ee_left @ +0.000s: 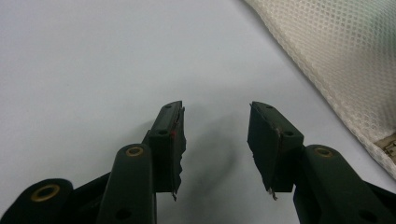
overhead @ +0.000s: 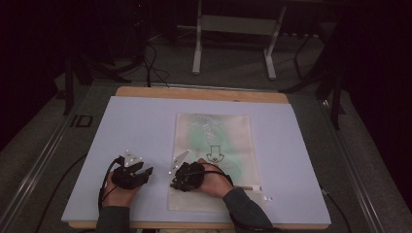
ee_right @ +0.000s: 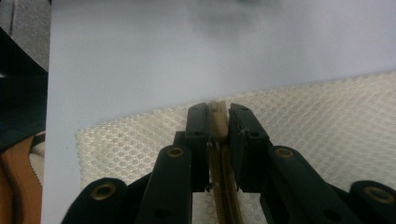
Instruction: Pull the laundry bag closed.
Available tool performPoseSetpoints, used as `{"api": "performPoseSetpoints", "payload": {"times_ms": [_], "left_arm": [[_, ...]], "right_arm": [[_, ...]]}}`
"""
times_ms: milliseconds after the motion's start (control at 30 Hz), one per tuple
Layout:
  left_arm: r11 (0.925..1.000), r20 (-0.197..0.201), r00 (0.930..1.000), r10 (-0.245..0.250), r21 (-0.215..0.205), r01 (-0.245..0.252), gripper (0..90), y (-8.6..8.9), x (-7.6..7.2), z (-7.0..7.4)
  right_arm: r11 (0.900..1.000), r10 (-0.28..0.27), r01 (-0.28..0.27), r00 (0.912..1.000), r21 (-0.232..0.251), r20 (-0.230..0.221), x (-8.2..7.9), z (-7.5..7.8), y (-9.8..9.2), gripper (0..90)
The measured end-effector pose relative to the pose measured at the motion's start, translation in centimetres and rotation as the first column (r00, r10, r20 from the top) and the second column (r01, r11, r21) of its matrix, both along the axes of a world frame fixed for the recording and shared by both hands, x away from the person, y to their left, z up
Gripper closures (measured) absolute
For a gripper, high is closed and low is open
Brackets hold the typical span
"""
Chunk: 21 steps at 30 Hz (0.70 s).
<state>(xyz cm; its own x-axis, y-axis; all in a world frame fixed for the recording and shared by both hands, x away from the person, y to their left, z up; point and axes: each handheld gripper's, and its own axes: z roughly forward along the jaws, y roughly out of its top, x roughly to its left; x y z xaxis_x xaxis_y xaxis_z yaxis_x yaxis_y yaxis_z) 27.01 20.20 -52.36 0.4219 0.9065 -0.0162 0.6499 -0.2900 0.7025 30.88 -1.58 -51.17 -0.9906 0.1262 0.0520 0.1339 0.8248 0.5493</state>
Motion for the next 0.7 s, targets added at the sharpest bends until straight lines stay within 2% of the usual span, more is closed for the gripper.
{"api": "performPoseSetpoints", "payload": {"times_ms": [467,567,700], "left_arm": [[0.9985,-0.007,0.9987,-0.051,-0.02,0.05,61.1,-0.8,-0.4,0.1],[0.9969,-0.01,0.9973,-0.073,-0.028,0.073,64.7,-1.1,-0.5,0.2],[0.9934,-0.019,0.9938,-0.11,-0.035,0.109,75.8,-1.6,-0.6,0.2]], "right_arm": [[0.999,-0.008,0.01,0.9986,0.037,-0.053,0.4,-0.6,-0.5,81.5],[0.999,-0.005,0.006,0.9991,0.033,-0.042,0.3,-0.6,-0.4,81.5],[1.0,-0.006,0.007,0.9997,0.024,-0.022,0.0,-0.6,-0.3,81.3]]}}
